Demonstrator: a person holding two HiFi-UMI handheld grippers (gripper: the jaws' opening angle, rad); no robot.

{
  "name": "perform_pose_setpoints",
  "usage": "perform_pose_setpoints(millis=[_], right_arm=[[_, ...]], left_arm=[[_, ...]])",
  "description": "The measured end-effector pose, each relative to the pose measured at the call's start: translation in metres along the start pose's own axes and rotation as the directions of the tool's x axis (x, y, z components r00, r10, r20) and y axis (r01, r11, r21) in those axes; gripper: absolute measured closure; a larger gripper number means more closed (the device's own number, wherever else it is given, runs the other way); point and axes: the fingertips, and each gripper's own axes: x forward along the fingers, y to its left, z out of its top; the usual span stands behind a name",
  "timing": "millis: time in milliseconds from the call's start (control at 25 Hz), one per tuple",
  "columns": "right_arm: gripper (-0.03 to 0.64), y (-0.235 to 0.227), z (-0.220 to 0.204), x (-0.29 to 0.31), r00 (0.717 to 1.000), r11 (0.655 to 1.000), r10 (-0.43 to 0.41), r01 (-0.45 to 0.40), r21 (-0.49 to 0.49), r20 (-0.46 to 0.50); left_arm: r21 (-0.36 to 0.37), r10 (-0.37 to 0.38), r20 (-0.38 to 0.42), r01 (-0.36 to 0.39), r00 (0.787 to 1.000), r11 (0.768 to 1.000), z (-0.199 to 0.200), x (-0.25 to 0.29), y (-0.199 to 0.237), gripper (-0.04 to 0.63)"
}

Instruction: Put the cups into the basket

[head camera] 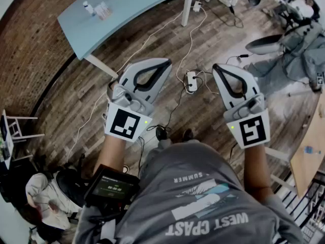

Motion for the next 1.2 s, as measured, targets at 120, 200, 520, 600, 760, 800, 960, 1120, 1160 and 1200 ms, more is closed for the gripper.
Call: perform_pose_setpoints(millis=[120, 200, 520, 600, 760, 800, 960, 1120, 1160, 1200], right_arm=[[0.604, 0.000, 0.003, 0.003, 1.000, 1.000, 0.004, -0.004, -0.011, -0.001], [0.604, 0.002, 0.004, 0.004, 1.000, 1.000, 0.001, -0.001, -0.007, -0.001], [0.603, 0.014, 0.012, 0.005, 0.999, 1.000, -0.025, 0.025, 0.008, 0.020], [0.603, 0.018, 0.016, 0.005, 0.999, 1.000, -0.029, 0.028, 0.012, 0.030], [0.603, 0.024, 0.019, 0.011, 0.998, 0.999, -0.045, 0.044, 0.021, 0.035], [0.603, 0.025, 0.020, 0.012, 0.998, 0.998, -0.051, 0.050, 0.023, 0.033], [0.603, 0.030, 0.028, 0.019, 0.997, 0.997, -0.074, 0.074, 0.019, 0.038], [0.603, 0.034, 0.032, 0.024, 0.996, 0.996, -0.084, 0.084, 0.018, 0.019], [0.603, 0.035, 0.033, 0.025, 0.996, 0.996, -0.087, 0.087, 0.015, 0.018], [0.603, 0.035, 0.034, 0.026, 0.996, 0.996, -0.089, 0.089, 0.014, 0.016]], left_arm=[[-0.002, 0.001, 0.001, -0.001, 1.000, 1.000, 0.000, -0.001, 0.004, 0.597], [-0.003, 0.000, 0.000, 0.000, 1.000, 1.000, 0.000, -0.003, 0.005, 0.597], [-0.003, -0.013, 0.010, 0.014, 1.000, 1.000, -0.002, -0.018, 0.005, 0.597], [-0.002, -0.016, 0.014, 0.016, 1.000, 1.000, -0.002, -0.021, 0.005, 0.597], [-0.001, -0.023, 0.027, 0.023, 0.999, 1.000, -0.006, -0.029, 0.006, 0.597], [0.000, -0.025, 0.032, 0.025, 0.999, 1.000, -0.006, -0.030, 0.007, 0.597], [0.004, -0.029, 0.048, 0.029, 0.998, 1.000, -0.008, -0.039, 0.014, 0.597], [0.003, -0.035, 0.060, 0.035, 0.998, 0.999, -0.009, -0.046, 0.021, 0.597], [0.006, -0.037, 0.064, 0.037, 0.997, 0.999, -0.009, -0.047, 0.022, 0.597], [0.007, -0.038, 0.067, 0.037, 0.997, 0.999, -0.009, -0.048, 0.024, 0.597]])
